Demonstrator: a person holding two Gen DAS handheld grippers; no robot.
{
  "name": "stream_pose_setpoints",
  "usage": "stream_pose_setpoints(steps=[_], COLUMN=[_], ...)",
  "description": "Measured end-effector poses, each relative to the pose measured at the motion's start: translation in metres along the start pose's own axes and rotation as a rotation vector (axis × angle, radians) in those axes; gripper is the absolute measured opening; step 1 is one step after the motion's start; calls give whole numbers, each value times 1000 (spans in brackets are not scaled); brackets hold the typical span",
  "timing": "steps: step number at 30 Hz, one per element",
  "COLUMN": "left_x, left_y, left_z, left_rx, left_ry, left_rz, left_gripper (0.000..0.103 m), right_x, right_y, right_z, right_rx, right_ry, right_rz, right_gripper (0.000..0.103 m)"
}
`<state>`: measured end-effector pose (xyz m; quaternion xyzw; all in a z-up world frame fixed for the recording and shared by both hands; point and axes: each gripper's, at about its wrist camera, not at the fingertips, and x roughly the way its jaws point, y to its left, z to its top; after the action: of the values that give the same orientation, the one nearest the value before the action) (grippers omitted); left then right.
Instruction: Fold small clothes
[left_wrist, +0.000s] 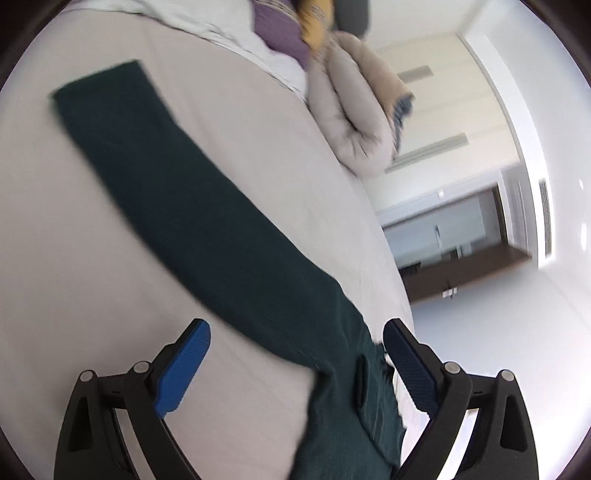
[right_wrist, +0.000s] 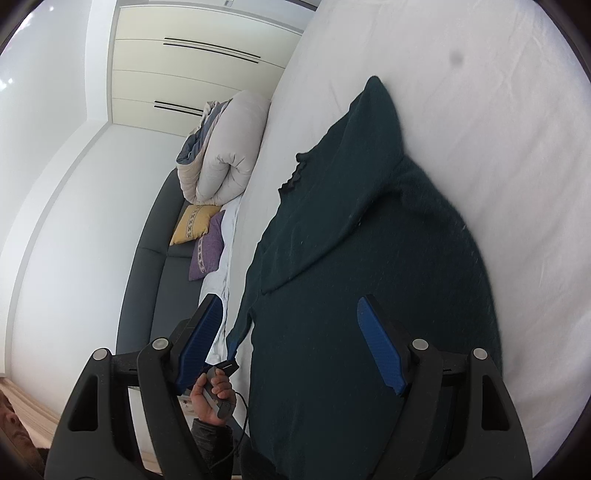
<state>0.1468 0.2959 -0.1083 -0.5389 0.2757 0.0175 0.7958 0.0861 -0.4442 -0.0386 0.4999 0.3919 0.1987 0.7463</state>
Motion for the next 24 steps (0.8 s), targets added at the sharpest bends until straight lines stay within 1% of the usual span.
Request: stream_pose_setpoints(steps=[2, 3, 5, 7, 9, 10, 12, 14, 15, 16, 17, 18, 19, 20, 21, 22, 24], left_x=[-20, -29, -33, -29, -16, -13, -11, -12, -12, -11, -9, -5, 3, 8, 10, 7, 8], left_y=[31, 45, 60, 66, 70, 73, 80, 85, 86, 87, 86, 86, 90, 94, 92, 85, 51], left_z=[21, 32, 47, 60, 70, 75, 83, 92, 96, 99, 102, 104, 105, 104, 102, 98, 90], left_rx=[-96, -135, -189, -225, -249, -277, -339, -380, -392, -394, -386, -380, -390, -410, -398, -358, -234], left_ry=[-58, -87, -103, -104, -86, -93, -137, -162, -173, -174, -167, -149, -118, -93, -96, -102, -88], left_rz=[12, 6, -14, -26, -7, -1, -16, -26, -30, -28, -20, -21, -24, 1, 28, 52, 87], left_gripper=[95, 90, 88, 88, 88, 88, 89, 89, 86, 83, 67, 37, 18, 8, 8, 8, 8], right_x=[2, 6, 4, 12, 16, 20, 26, 28, 30, 30, 30, 30, 29, 28, 28, 27, 26], right_y=[4, 8, 9, 17, 27, 32, 41, 48, 50, 51, 51, 51, 50, 49, 48, 47, 41], right_z=[-14, -19, -25, -32, -40, -42, -47, -52, -52, -53, -55, -56, -56, -56, -56, -57, -53], right_rx=[12, 15, 17, 15, 10, 6, -2, -11, -13, -13, -10, -6, -3, 0, 3, 7, 14], right_ry=[11, 18, 31, 41, 52, 57, 61, 65, 67, 71, 74, 74, 74, 71, 67, 63, 54], right_rz=[4, 5, 3, -5, 0, -1, -4, -8, -10, -9, -10, -12, -11, -11, -10, -7, 0], right_gripper=[76, 76, 76, 76, 76, 76, 76, 76, 76, 76, 76, 76, 76, 76, 76, 76, 76])
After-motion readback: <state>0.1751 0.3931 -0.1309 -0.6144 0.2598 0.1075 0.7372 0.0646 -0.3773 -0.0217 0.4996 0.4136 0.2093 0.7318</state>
